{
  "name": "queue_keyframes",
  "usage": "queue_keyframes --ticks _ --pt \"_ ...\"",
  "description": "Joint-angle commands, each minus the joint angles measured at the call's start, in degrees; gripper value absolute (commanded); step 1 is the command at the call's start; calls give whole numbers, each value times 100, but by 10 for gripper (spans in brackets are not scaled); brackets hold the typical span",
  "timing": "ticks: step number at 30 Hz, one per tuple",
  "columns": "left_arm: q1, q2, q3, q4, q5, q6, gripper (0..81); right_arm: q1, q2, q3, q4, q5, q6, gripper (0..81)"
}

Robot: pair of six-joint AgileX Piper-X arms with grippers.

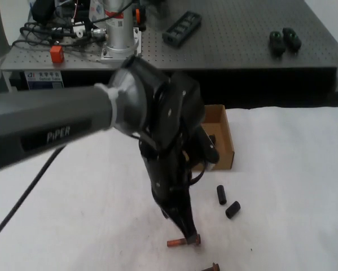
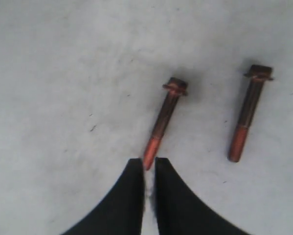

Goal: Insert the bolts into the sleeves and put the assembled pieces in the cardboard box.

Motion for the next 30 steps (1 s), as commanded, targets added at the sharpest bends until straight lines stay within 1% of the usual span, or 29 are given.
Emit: queue_keyframes --ticks 1,5,7,8,10,11,12,13,15,18,20,27,30 --pt "1 -20 16 -276 669 119 66 -21 28 -17 -16 3 -39 323" --pt "1 153 5 -351 772 123 72 -21 28 -17 -16 3 -39 323" --pt "1 269 5 -339 887 123 114 -21 28 -17 -16 3 -39 323" --pt "-12 347 5 -316 975 95 158 -21 28 -17 -5 3 -50 323" --pt "-14 449 5 -303 941 97 274 -21 28 -17 56 3 -50 323" --pt "-14 502 5 -299 756 97 328 -21 28 -17 115 3 -50 323" --pt "-14 538 5 -301 501 97 360 -21 28 -17 168 3 -50 323" --pt "-14 564 5 -301 374 97 365 -21 28 -17 248 3 -50 323" --pt "-14 591 5 -446 379 159 351 -21 28 -17 444 3 -50 323" --pt "-72 591 5 -713 439 326 298 -21 28 -17 623 3 -237 323" --pt "-117 636 5 -838 439 401 277 -21 28 -17 636 3 -359 323" --pt "-213 967 -6 -762 391 700 275 -21 28 -17 636 3 -388 323" --pt "-213 1046 -6 -763 160 773 275 -21 28 -17 636 3 -388 323"
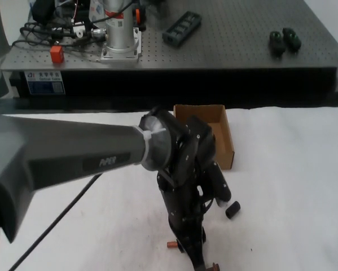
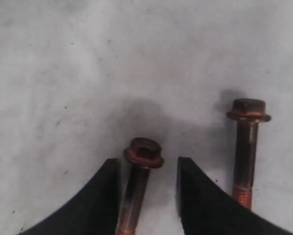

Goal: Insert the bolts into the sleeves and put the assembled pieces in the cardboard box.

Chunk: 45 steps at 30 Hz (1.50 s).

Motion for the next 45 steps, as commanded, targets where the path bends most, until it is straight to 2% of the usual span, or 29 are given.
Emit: queue_keyframes --ticks 1,8,11,14,17,22,23,27,35,41,45 --pt "-27 54 -43 25 -309 161 275 -21 28 -17 3 3 -61 323" --pt "-27 154 -43 100 -677 359 267 -21 28 -17 147 3 -346 323" --pt "-27 151 -43 59 -675 359 170 -21 28 -17 153 3 -451 323" --pt "-27 151 -43 82 -675 341 4 -21 28 -17 153 3 -451 323" --pt "-27 63 -71 98 -675 26 4 -21 28 -17 153 3 -451 323" --pt "-27 -472 -207 -69 -692 -1403 6 -21 28 -17 107 3 -451 323" --pt "-27 -670 -206 -176 -793 -1863 6 -21 28 -17 78 3 -451 323" --pt "-27 -1551 93 -392 -1284 -2682 6 -21 224 -17 -20 3 -451 323" --pt "-27 -4481 2052 -1298 -1406 -4014 6 -21 1496 -17 -148 3 -755 323" --pt "-27 -6800 2789 -1323 -1406 -4973 6 5 2704 -17 -1357 3 -963 323" --pt "-27 -7914 2939 -1323 -1406 -5069 6 8 3808 -17 -2018 3 -1089 323"
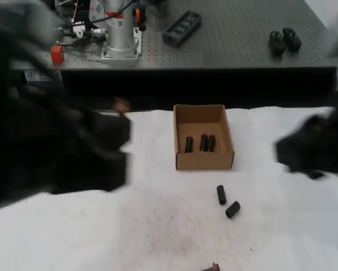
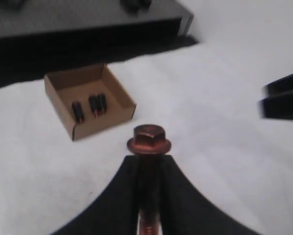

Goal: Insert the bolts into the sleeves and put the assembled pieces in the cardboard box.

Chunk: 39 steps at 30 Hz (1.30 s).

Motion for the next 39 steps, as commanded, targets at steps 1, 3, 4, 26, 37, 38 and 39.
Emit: queue_keyframes --ticks 1,3,4,26,37,38,39 --pt "6 -384 30 -51 -56 -116 6 8 774 -17 -482 3 -108 323" --pt "6 -785 29 -51 -56 -116 6 8 1344 -17 -697 3 -108 323" --pt "6 -943 29 -51 -56 -116 6 8 1662 -17 -800 3 -94 323" --pt "6 -1485 29 337 -56 -1172 6 -686 4685 -893 -1713 55 541 323" --pt "6 -1485 29 816 -56 -1172 6 -1011 5116 -908 -1649 -301 543 323" --pt "6 -1485 29 886 -56 -1172 6 -985 5134 -922 -1672 -300 568 323" --pt "6 -1485 29 944 -56 -1172 6 -974 5151 -920 -1707 -318 576 323"
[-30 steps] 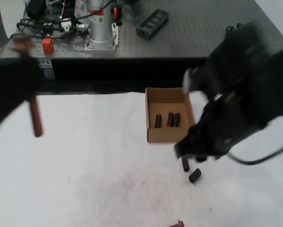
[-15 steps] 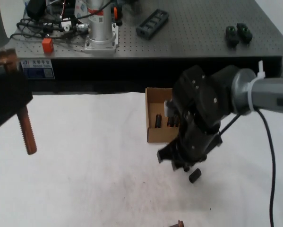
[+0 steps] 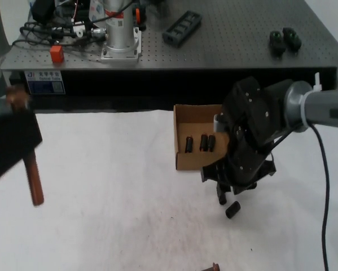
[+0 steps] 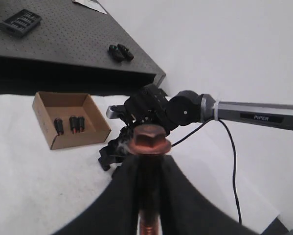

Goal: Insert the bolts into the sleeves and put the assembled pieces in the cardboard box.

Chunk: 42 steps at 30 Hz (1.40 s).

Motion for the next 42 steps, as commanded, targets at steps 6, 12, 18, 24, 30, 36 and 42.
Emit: queue_keyframes --ticks 6,12,18,24,30,36,42 --pt "6 -38 -32 198 -42 -62 6 52 174 -77 -147 -191 64 323" --pt "6 -38 -32 198 -42 -62 6 68 345 -77 -39 -235 64 320" --pt "6 -38 -32 198 -42 -62 6 68 345 -77 -49 -393 64 101" --pt "6 -38 -32 198 -42 -62 6 35 128 -77 -142 -1008 334 3" --pt "6 -27 4 196 -42 27 6 -56 -996 -66 -661 -1637 425 3" --pt "6 -15 346 -12 -42 -17 6 -107 -2487 35 -708 -2212 251 3" --pt "6 0 851 -1232 412 -61 6 -128 -4201 759 -637 -3041 272 3"
